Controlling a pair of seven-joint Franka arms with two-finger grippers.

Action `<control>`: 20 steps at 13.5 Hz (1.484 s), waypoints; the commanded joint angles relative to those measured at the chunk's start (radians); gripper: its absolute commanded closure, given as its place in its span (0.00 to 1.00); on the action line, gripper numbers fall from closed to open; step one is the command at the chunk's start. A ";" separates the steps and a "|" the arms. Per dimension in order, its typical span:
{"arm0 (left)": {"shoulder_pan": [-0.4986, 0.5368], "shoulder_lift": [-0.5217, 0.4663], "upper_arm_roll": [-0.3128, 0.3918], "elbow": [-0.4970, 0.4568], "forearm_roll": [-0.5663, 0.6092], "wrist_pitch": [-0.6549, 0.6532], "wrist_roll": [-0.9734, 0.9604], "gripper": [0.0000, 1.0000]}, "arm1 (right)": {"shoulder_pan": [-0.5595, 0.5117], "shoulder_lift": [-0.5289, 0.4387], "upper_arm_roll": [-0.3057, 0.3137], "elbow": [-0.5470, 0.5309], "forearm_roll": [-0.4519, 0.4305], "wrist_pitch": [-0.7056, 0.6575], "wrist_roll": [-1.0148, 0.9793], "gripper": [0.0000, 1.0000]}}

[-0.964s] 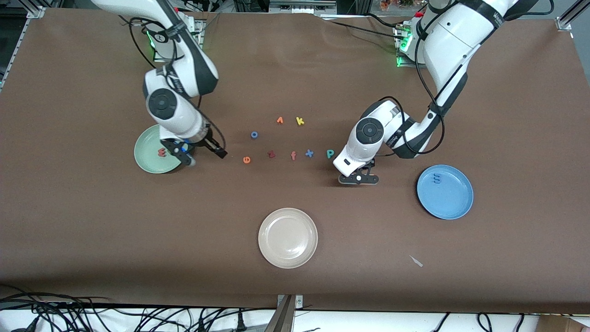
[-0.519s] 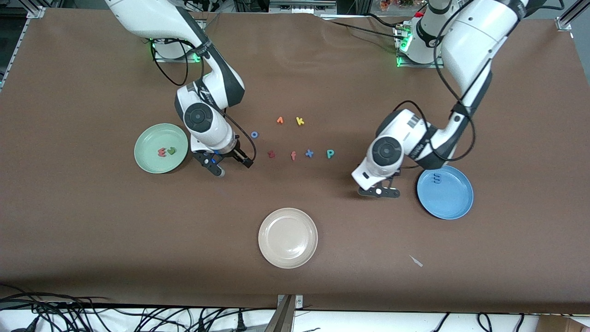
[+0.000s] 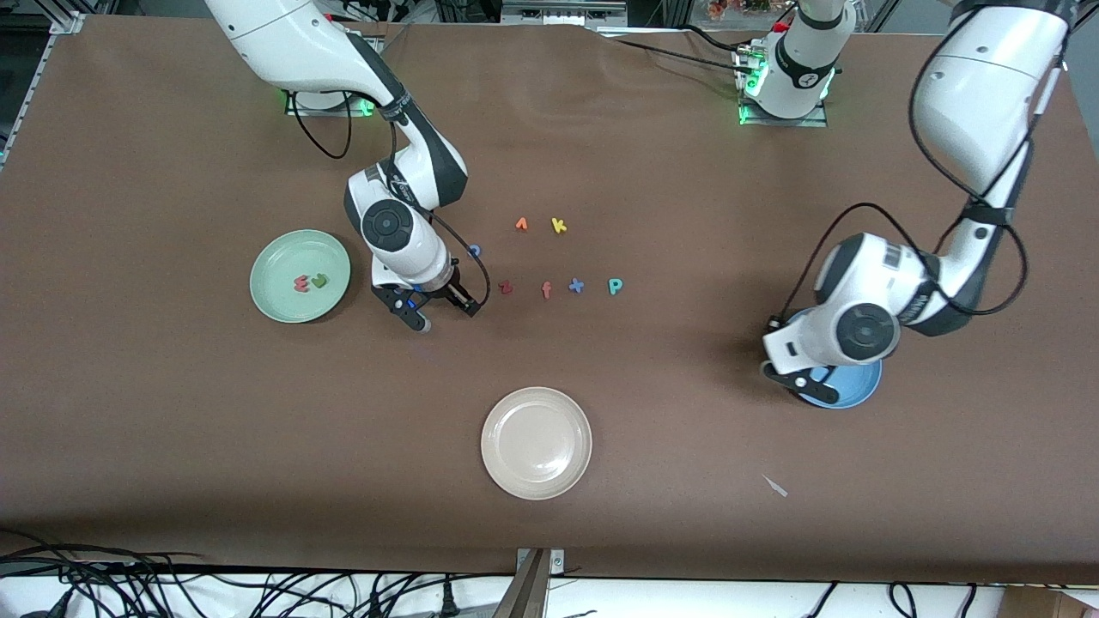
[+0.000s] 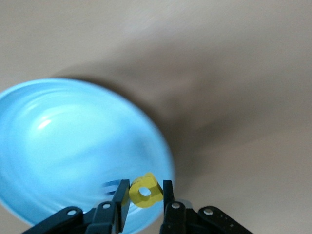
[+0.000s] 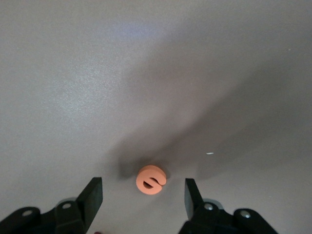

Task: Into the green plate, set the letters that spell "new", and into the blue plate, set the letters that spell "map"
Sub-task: 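Place the yellow a on the blue plate while the right gripper reaches the letters, then grasp the orange e with the right gripper while the left gripper reaches the letters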

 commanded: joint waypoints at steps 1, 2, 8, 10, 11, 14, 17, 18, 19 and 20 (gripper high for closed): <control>0.044 0.016 -0.007 -0.002 0.058 -0.006 0.143 0.82 | 0.015 0.018 -0.008 0.022 -0.001 0.008 0.018 0.23; 0.061 0.025 -0.008 -0.002 0.093 -0.004 0.165 0.53 | 0.015 0.018 -0.008 0.024 -0.001 0.008 0.018 0.23; 0.046 -0.012 -0.049 0.040 -0.101 -0.017 0.005 0.00 | 0.024 0.020 -0.009 0.025 -0.004 0.008 0.016 0.23; 0.029 -0.010 -0.111 0.037 -0.109 -0.017 -0.159 0.00 | 0.024 0.023 -0.008 0.032 -0.003 0.016 0.019 0.23; 0.020 -0.010 -0.135 0.037 -0.115 -0.017 -0.221 0.00 | 0.026 0.033 -0.008 0.047 -0.001 0.019 0.019 0.23; -0.074 -0.009 -0.169 0.029 -0.117 -0.010 -0.466 0.00 | 0.049 0.081 -0.009 0.062 -0.004 0.034 0.019 0.23; -0.184 -0.004 -0.171 0.021 -0.137 0.014 -0.667 0.00 | 0.062 0.107 -0.015 0.061 -0.006 0.073 0.037 0.23; -0.221 -0.004 -0.171 0.000 -0.137 0.057 -0.742 0.00 | 0.065 0.106 -0.024 0.061 -0.010 0.071 0.040 0.23; -0.244 -0.006 -0.171 -0.043 -0.132 0.124 -0.807 0.00 | 0.067 0.100 -0.027 0.058 -0.013 0.065 0.039 0.23; -0.259 -0.007 -0.171 -0.090 -0.122 0.190 -0.858 0.00 | 0.067 0.090 -0.046 0.050 -0.025 0.058 0.037 0.23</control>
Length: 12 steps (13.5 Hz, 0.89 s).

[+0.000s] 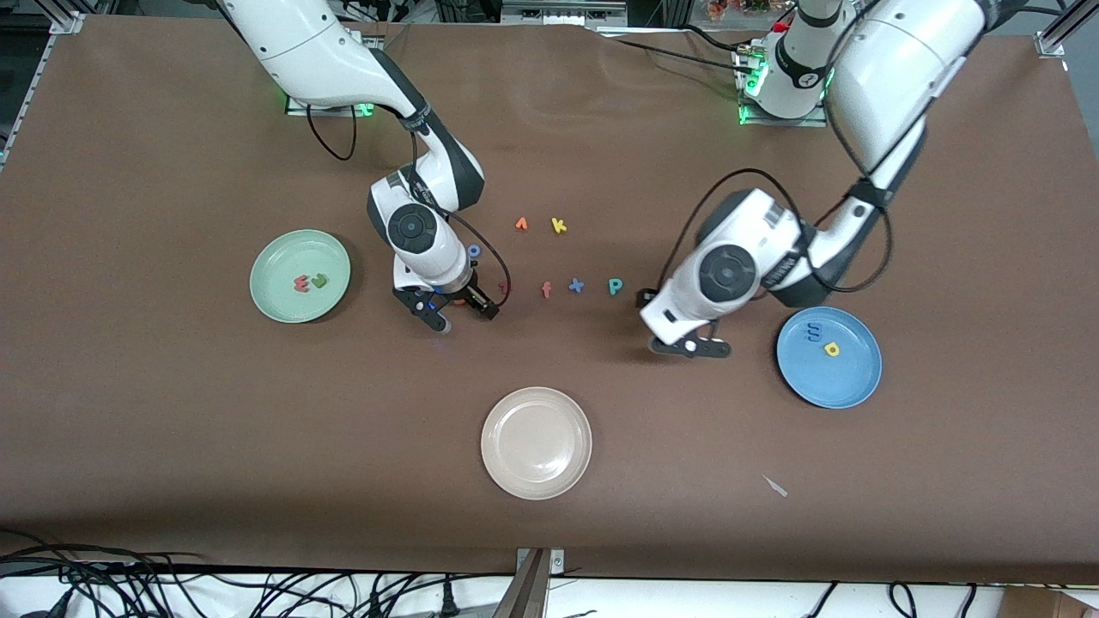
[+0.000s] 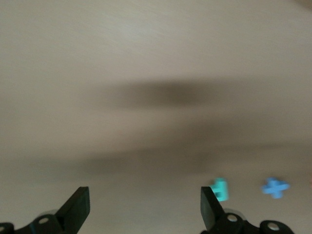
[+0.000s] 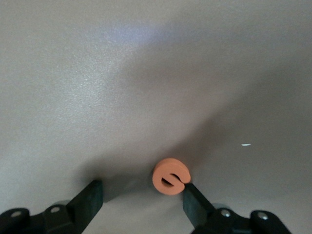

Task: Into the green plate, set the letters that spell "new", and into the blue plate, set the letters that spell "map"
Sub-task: 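Grasp the orange e with the right gripper while the left gripper reaches the letters, then grasp the teal p with the left gripper while the right gripper carries the e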

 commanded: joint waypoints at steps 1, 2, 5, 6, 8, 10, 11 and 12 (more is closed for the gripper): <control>-0.042 -0.017 0.010 -0.119 -0.015 0.159 -0.148 0.00 | 0.016 0.002 -0.041 0.011 -0.035 -0.017 0.021 0.23; -0.056 -0.013 0.011 -0.144 -0.013 0.209 -0.194 0.00 | 0.016 -0.008 -0.043 0.011 -0.037 -0.036 0.021 0.23; -0.099 0.015 0.014 -0.149 0.028 0.236 -0.293 0.00 | 0.027 -0.015 -0.057 0.011 -0.057 -0.049 0.024 0.28; -0.113 0.021 0.016 -0.149 0.052 0.237 -0.332 0.00 | 0.028 -0.017 -0.058 0.010 -0.058 -0.055 0.022 0.31; -0.117 0.046 0.016 -0.147 0.100 0.249 -0.378 0.06 | 0.030 -0.014 -0.058 0.011 -0.057 -0.057 0.024 0.61; -0.119 0.056 0.017 -0.141 0.103 0.254 -0.384 0.12 | 0.030 -0.015 -0.058 0.011 -0.058 -0.057 0.021 0.87; -0.119 0.062 0.017 -0.140 0.103 0.254 -0.384 0.18 | 0.030 -0.015 -0.058 0.011 -0.058 -0.057 0.018 0.96; -0.119 0.072 0.017 -0.138 0.103 0.256 -0.384 0.24 | 0.030 -0.018 -0.060 0.011 -0.060 -0.058 0.013 1.00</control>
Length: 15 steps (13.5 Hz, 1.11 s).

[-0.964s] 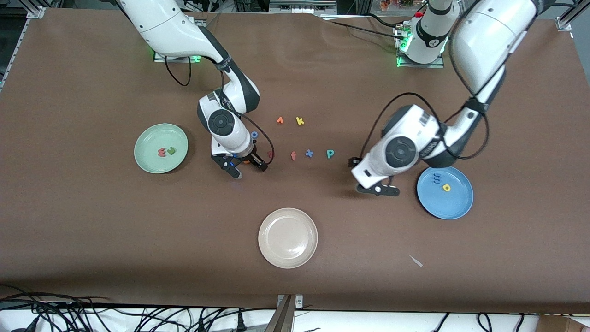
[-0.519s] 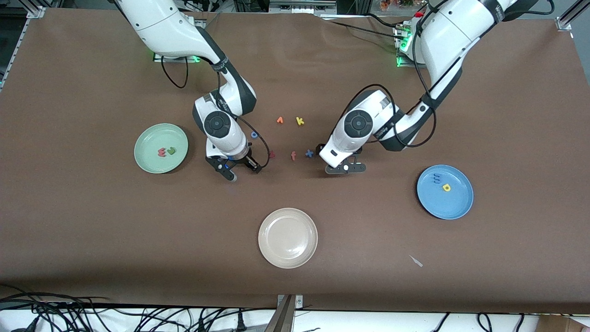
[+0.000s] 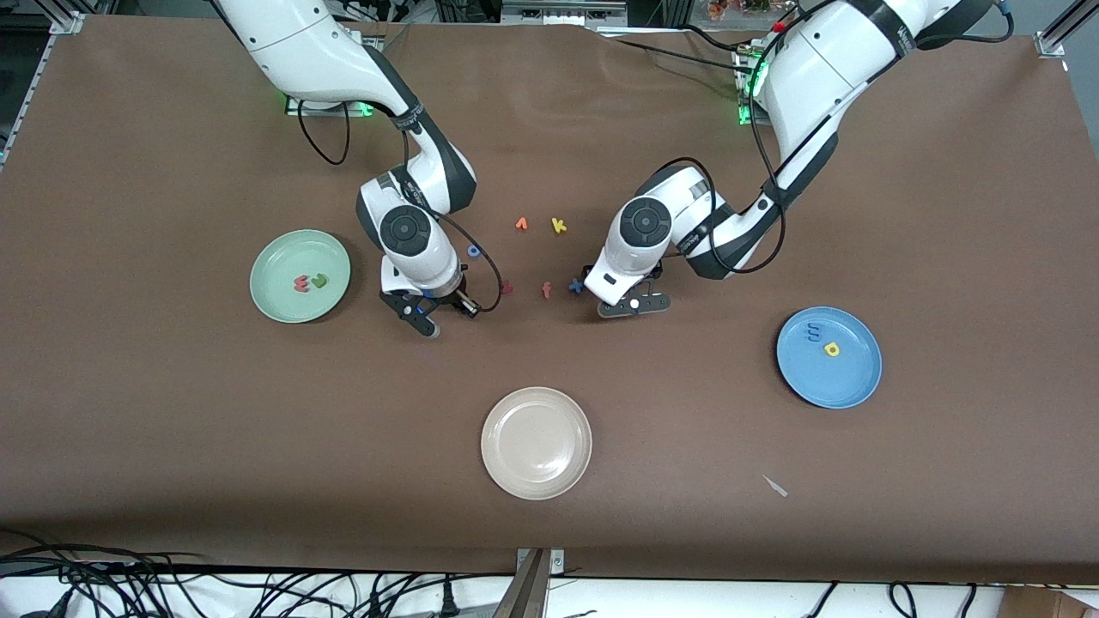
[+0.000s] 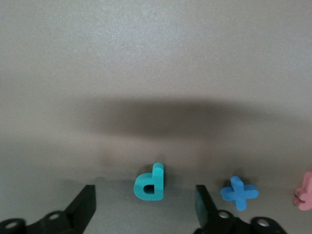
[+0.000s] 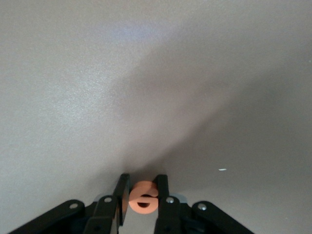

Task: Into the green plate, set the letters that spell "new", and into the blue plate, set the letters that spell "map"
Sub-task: 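Grasp the teal p with the left gripper while the right gripper carries the e, then drop the e on the green plate while the left gripper places the p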

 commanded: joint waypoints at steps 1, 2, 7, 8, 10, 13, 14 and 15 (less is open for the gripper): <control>-0.010 0.022 0.005 0.015 0.032 0.009 -0.027 0.29 | 0.014 0.003 -0.012 0.007 -0.023 -0.003 0.011 1.00; -0.013 0.028 0.005 0.018 0.030 0.009 -0.027 0.33 | 0.014 -0.006 -0.014 0.007 -0.023 -0.006 0.005 1.00; -0.013 0.033 0.005 0.018 0.030 0.009 -0.027 0.73 | 0.010 -0.095 -0.086 0.012 -0.023 -0.130 -0.128 1.00; -0.013 0.033 0.005 0.018 0.032 0.009 -0.027 0.84 | 0.008 -0.114 -0.107 0.012 -0.017 -0.173 -0.180 1.00; -0.011 0.033 0.006 0.020 0.032 0.001 -0.014 0.98 | 0.005 -0.146 -0.152 0.012 -0.012 -0.222 -0.271 1.00; 0.010 0.010 0.005 0.128 0.019 -0.194 0.089 1.00 | 0.002 -0.189 -0.254 -0.006 0.000 -0.303 -0.482 1.00; 0.035 0.004 0.002 0.174 0.010 -0.280 0.150 1.00 | 0.002 -0.200 -0.276 -0.029 0.000 -0.304 -0.530 1.00; 0.071 -0.009 -0.003 0.202 0.009 -0.336 0.211 1.00 | 0.002 -0.213 -0.299 -0.064 0.000 -0.288 -0.576 1.00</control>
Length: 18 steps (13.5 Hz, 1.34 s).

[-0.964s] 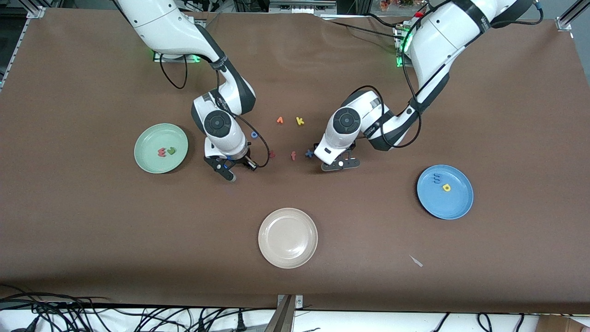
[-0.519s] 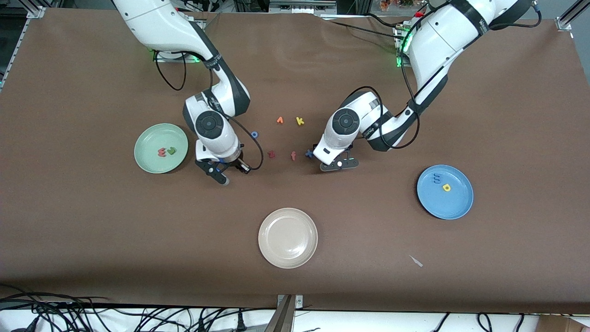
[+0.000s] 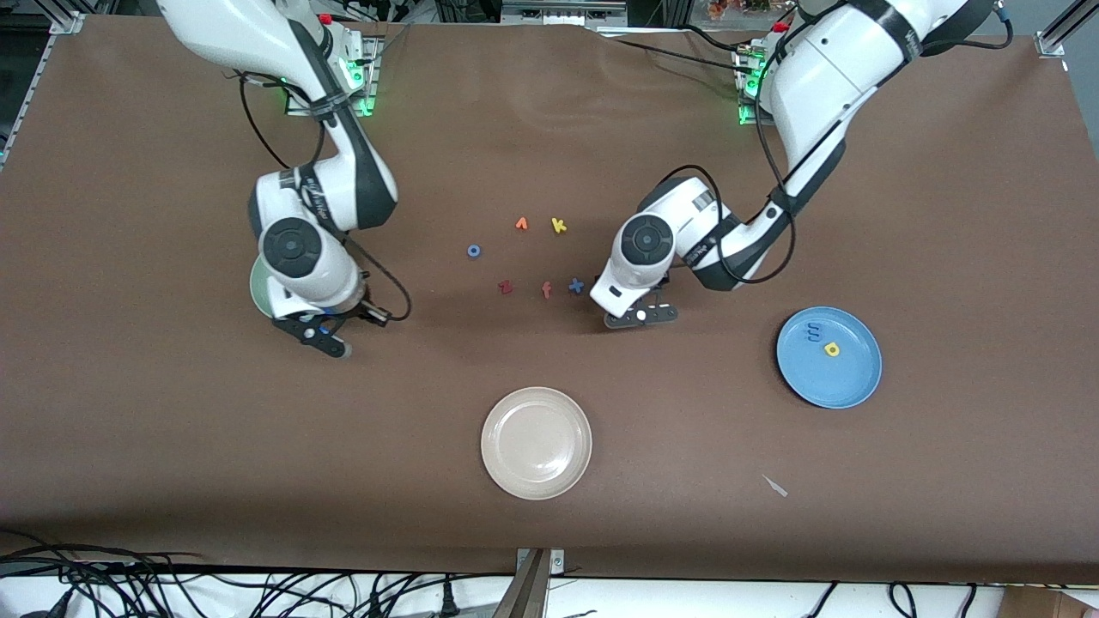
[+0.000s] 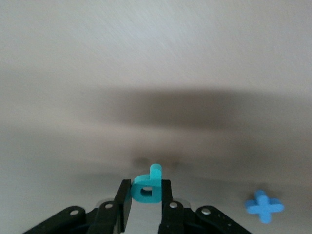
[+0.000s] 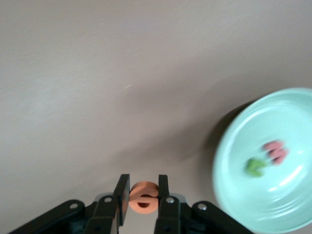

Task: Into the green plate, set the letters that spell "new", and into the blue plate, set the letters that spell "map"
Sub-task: 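Drop the e on the green plate while the left gripper places the p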

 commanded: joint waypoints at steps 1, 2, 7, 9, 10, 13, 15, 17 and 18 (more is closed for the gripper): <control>0.083 -0.039 -0.010 0.074 0.001 -0.135 0.171 1.00 | 0.002 -0.058 -0.050 -0.117 0.012 0.038 -0.137 1.00; 0.126 -0.057 -0.008 0.071 -0.001 -0.144 0.248 1.00 | 0.002 -0.079 -0.072 -0.181 0.030 0.093 -0.184 1.00; 0.338 -0.088 -0.002 0.072 0.016 -0.241 0.677 0.99 | 0.002 -0.138 -0.158 -0.337 0.053 0.149 -0.341 0.85; 0.389 -0.077 0.009 0.071 0.069 -0.239 0.799 0.97 | -0.007 -0.130 -0.161 -0.335 0.055 0.143 -0.340 0.00; 0.404 -0.064 0.012 0.071 0.115 -0.238 0.834 0.97 | -0.007 -0.132 -0.159 -0.332 0.055 0.138 -0.340 0.00; 0.439 -0.030 0.021 0.072 0.165 -0.210 0.907 0.59 | -0.009 -0.133 -0.161 -0.326 0.053 0.139 -0.347 0.00; 0.441 -0.033 0.027 0.078 0.156 -0.203 0.936 0.00 | -0.012 -0.133 -0.162 -0.303 0.053 0.135 -0.363 0.00; 0.438 -0.047 0.021 0.125 0.133 -0.224 0.924 0.00 | -0.012 -0.159 -0.180 -0.259 0.053 0.047 -0.373 0.00; 0.438 -0.062 0.021 0.133 0.094 -0.239 0.922 0.00 | -0.014 -0.176 -0.205 -0.214 0.053 -0.038 -0.419 0.00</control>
